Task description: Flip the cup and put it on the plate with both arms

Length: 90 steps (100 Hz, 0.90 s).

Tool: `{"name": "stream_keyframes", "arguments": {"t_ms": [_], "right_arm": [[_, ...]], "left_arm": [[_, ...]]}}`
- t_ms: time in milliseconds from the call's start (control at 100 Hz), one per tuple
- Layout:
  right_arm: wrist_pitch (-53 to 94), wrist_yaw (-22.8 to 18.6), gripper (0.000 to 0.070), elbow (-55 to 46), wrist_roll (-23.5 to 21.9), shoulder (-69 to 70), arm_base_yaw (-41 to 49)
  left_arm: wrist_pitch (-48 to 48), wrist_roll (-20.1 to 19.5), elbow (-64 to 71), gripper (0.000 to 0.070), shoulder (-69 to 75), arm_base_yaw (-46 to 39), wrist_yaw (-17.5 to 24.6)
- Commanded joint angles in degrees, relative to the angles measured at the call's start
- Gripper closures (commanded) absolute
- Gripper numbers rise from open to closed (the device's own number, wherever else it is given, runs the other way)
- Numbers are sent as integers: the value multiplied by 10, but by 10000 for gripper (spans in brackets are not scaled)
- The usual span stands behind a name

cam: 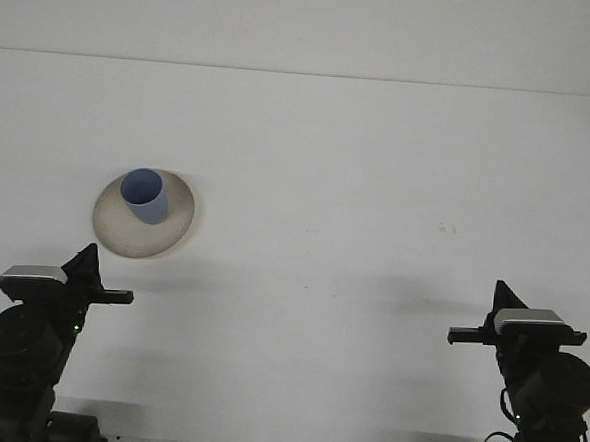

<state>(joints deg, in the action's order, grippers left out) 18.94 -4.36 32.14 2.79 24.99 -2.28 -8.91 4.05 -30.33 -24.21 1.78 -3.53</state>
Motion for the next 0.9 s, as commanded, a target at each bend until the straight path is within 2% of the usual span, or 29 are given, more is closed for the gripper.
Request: {"name": "stream_keyframes", "arguments": {"t_ms": [0,190,380,620,890], "right_arm": [[-6,-1,700,7,1,1,1],[-6,-1,700,7,0,1,1],[-6,-1,700,7,0,1,1],[-6,-1,700,7,0,1,1],[-10,-1,700,7,0,1,1]], "left_arm": [[42,-17,5,689,7,1,1],[139,-24,82,689,59,1,40],[193,-32,177,689,136,1,41],[198,-33,257,689,243,1,55],[229,-32,292,689,240,2,57]]}}
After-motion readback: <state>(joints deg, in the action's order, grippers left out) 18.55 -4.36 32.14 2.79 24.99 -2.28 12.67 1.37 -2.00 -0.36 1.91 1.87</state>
